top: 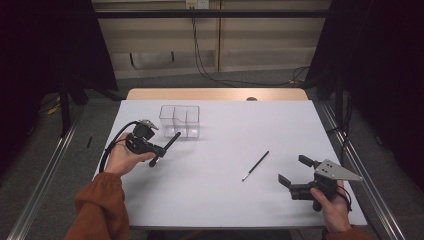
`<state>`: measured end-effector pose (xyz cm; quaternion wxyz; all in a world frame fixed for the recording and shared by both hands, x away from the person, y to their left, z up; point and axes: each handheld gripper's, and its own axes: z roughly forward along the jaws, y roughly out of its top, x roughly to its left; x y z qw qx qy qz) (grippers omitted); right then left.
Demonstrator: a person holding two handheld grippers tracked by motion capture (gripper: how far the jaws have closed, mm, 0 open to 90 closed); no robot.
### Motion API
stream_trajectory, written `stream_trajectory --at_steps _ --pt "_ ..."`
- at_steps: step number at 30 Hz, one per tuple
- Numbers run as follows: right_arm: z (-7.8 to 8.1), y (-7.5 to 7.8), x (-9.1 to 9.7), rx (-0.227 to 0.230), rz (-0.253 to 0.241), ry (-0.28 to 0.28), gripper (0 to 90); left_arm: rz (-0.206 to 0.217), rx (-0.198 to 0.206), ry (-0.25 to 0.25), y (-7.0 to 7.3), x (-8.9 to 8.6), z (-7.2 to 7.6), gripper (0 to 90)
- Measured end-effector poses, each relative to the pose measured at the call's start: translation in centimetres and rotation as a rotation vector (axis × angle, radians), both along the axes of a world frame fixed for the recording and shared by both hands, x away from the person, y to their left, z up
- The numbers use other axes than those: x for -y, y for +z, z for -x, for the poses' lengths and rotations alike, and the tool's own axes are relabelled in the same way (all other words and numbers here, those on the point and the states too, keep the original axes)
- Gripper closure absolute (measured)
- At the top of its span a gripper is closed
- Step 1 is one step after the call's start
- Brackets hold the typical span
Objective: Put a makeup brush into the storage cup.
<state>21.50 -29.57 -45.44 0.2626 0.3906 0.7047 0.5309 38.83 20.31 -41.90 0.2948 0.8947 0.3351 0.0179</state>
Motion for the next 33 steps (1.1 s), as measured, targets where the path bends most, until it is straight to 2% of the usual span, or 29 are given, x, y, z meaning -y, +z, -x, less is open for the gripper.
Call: stream_trajectory --at_steps 1,2,4,7,8,9,15,26,28,33 --pt "0.0 0.0 0.0 0.0 0.0 0.0 0.0 0.0 0.0 0.0 0.0 0.0 0.0 76.9" --pt "0.0 0.0 0.0 0.0 -0.002 0.0 0.0 0.033 0.02 0.016 0.1 -0.1 0.2 76.8" --pt "0.0 0.0 0.0 0.0 -0.002 0.0 0.0 0.049 0.028 0.018 0.1 -0.2 0.4 76.9" --pt "0.0 0.0 0.0 0.0 -0.002 -0.001 0.0 0.104 0.064 0.047 0.1 -0.5 0.8 76.8" --pt "0.0 0.0 0.0 0.0 -0.002 -0.001 0.0 0.135 0.076 0.06 0.1 -0.8 1.0 76.9" --pt "0.0 0.0 0.0 0.0 -0.002 -0.001 0.0 0.135 0.076 0.06 0.1 -0.8 1.0 76.9" --pt "0.0 0.0 0.0 0.001 -0.004 -0.001 0.0 0.221 0.139 0.094 -0.1 -1.7 1.9 76.8" --pt "0.0 0.0 0.0 0.001 -0.006 -0.003 0.0 0.301 0.173 0.111 -0.5 -2.1 2.8 76.8" --pt "0.0 0.0 0.0 0.002 -0.009 -0.002 0.0 0.32 0.164 0.1 -0.5 -2.2 2.8 76.8" --pt "0.0 0.0 0.0 0.002 -0.008 -0.002 0.0 0.35 0.193 0.086 -0.6 -2.0 3.2 76.8"
